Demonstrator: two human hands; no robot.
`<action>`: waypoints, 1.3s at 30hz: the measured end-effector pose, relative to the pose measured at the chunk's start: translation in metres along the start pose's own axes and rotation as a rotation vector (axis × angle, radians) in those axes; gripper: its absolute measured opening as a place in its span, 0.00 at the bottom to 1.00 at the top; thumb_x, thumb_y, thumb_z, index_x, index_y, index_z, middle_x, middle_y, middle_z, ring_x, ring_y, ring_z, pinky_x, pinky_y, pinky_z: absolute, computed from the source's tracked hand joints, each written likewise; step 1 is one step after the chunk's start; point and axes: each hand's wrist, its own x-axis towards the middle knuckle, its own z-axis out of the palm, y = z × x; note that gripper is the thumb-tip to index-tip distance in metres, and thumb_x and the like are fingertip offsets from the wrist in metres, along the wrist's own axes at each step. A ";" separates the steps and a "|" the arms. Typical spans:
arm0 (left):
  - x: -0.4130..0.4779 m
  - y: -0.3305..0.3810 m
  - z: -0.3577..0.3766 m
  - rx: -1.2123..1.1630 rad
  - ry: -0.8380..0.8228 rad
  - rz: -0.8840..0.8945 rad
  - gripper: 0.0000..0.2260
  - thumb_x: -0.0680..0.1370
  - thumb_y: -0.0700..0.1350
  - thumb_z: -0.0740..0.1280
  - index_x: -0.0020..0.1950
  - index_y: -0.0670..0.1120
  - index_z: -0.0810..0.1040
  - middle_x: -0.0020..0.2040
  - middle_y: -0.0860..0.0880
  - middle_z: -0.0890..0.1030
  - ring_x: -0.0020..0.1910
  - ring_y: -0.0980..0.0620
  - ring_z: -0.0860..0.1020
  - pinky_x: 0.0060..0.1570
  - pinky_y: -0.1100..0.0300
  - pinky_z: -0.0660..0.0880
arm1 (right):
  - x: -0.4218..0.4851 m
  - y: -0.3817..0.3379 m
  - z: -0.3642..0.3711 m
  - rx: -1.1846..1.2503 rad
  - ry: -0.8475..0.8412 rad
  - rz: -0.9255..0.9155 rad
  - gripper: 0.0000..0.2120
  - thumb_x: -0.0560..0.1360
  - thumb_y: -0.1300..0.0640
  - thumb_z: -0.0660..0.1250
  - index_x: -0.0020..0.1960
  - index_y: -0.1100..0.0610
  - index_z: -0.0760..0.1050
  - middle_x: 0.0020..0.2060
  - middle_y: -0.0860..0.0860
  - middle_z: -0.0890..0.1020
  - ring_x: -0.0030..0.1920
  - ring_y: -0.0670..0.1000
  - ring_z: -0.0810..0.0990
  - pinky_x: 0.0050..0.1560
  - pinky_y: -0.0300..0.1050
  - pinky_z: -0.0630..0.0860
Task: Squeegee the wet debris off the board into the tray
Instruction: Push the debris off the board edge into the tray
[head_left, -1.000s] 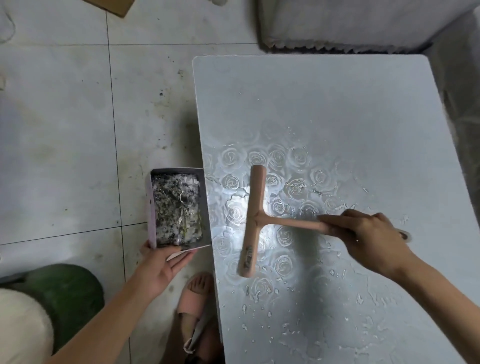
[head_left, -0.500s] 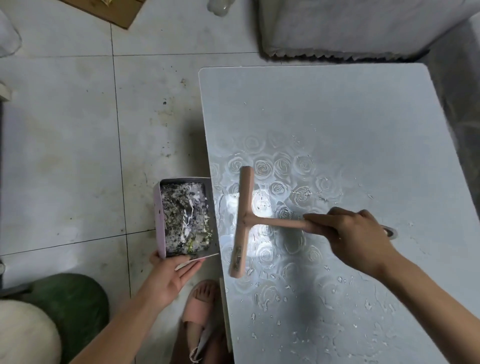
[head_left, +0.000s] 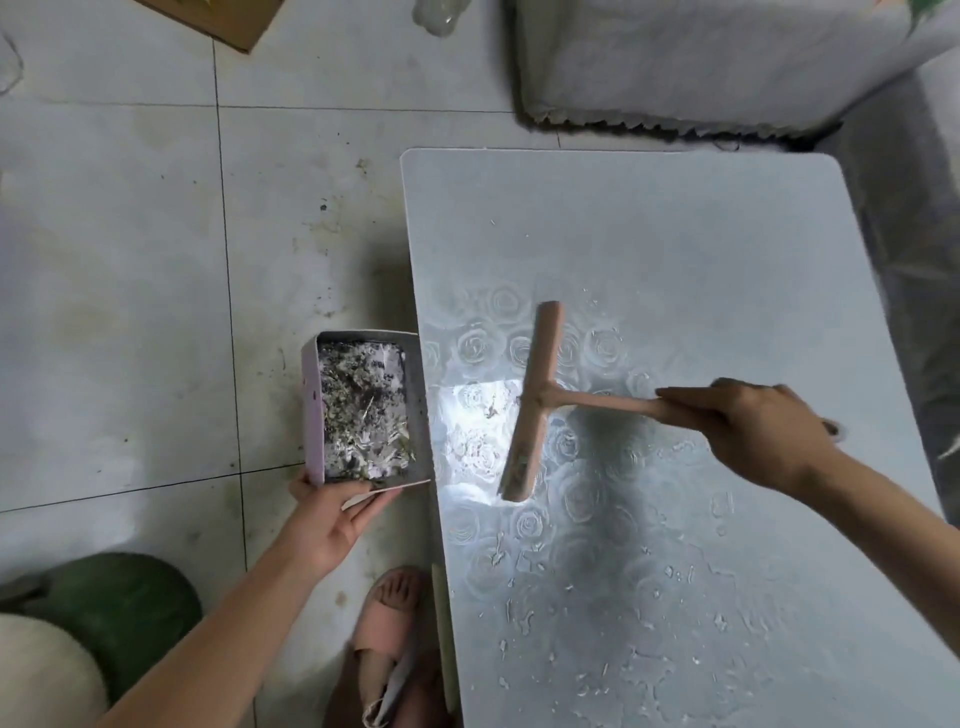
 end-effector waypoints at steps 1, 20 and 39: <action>0.002 0.003 0.003 -0.006 0.001 -0.001 0.32 0.73 0.22 0.57 0.73 0.45 0.61 0.67 0.34 0.70 0.59 0.32 0.76 0.42 0.44 0.80 | 0.007 -0.005 0.003 0.015 -0.016 -0.007 0.20 0.78 0.60 0.61 0.66 0.41 0.73 0.39 0.48 0.75 0.46 0.57 0.79 0.50 0.50 0.68; 0.007 0.009 0.016 -0.024 -0.024 -0.036 0.31 0.74 0.23 0.58 0.74 0.40 0.57 0.66 0.32 0.71 0.54 0.35 0.79 0.33 0.55 0.81 | 0.059 -0.074 -0.006 0.027 0.072 -0.196 0.20 0.78 0.57 0.61 0.66 0.41 0.73 0.45 0.51 0.81 0.49 0.55 0.80 0.51 0.49 0.67; -0.005 0.005 0.010 0.029 -0.003 -0.002 0.32 0.73 0.22 0.58 0.73 0.45 0.60 0.64 0.31 0.72 0.47 0.34 0.81 0.38 0.47 0.82 | 0.008 -0.094 0.030 0.301 0.163 0.024 0.17 0.79 0.57 0.61 0.65 0.44 0.75 0.43 0.55 0.81 0.45 0.60 0.80 0.47 0.50 0.69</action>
